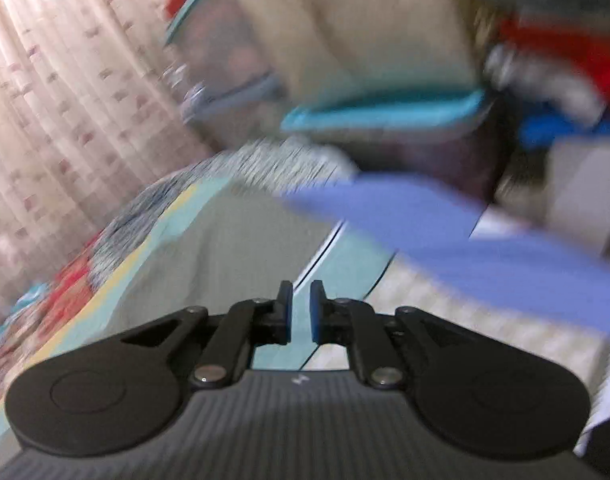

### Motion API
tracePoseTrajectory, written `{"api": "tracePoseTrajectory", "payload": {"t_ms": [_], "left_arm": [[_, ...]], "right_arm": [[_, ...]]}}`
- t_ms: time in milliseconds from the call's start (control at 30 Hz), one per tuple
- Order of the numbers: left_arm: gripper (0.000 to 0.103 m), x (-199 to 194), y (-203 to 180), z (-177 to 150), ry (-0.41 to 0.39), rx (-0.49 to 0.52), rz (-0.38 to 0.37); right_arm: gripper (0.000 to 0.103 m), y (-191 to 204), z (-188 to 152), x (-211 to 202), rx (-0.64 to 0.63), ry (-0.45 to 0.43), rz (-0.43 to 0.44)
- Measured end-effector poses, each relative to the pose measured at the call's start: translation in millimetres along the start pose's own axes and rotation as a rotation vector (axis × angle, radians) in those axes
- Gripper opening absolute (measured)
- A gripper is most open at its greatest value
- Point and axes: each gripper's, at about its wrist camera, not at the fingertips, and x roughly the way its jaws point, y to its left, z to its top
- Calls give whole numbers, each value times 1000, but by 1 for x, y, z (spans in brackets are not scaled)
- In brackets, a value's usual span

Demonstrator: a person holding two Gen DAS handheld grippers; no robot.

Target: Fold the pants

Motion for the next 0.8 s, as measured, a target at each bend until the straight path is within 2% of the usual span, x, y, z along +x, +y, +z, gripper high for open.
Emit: {"api": "tracePoseTrajectory", "payload": {"t_ms": [133, 200, 233, 267, 333, 400, 433, 467, 500, 533, 600, 667, 700, 733, 767, 800], "left_arm": [[54, -55, 20, -27, -76, 92, -75], [68, -83, 30, -41, -110, 143, -103], [83, -93, 34, -45, -119, 156, -103], [92, -100, 40, -52, -124, 163, -102], [92, -101, 44, -58, -96, 158, -98], [92, -90, 42, -64, -34, 166, -75], [91, -86, 39, -68, -17, 168, -67], [88, -83, 35, -71, -5, 175, -64], [85, -81, 33, -74, 1, 189, -59], [81, -80, 27, -77, -2, 207, -51], [80, -82, 16, -74, -33, 256, -49], [81, -88, 9, -70, -78, 301, -47], [82, -87, 5, -65, -101, 324, -40], [84, -86, 2, -60, -113, 338, -34], [86, -82, -2, -54, -119, 354, -25], [86, -78, -7, -49, -119, 369, -11]], "right_arm": [[13, -55, -51, -15, -28, 138, 39], [22, -82, -66, -21, -1, 167, 21], [41, -91, -71, -22, 17, 170, 5], [59, -99, -73, -23, 34, 171, -13], [60, -113, -77, -16, 100, 179, -32], [57, -107, -81, -4, 133, 218, -2], [40, -100, -81, -2, 117, 233, -7], [10, -92, -83, 2, 83, 255, -15], [8, -82, -84, 2, 33, 269, -22], [7, -72, -83, -6, -20, 235, -54], [7, -73, -71, -30, -69, 115, -108], [8, -81, -58, -39, -81, 72, -205], [11, -90, -55, -41, -83, 108, -240], [27, -100, -54, -41, -70, 163, -270], [53, -107, -53, -40, -63, 201, -301], [59, -110, -52, -45, -68, 198, -330]]}}
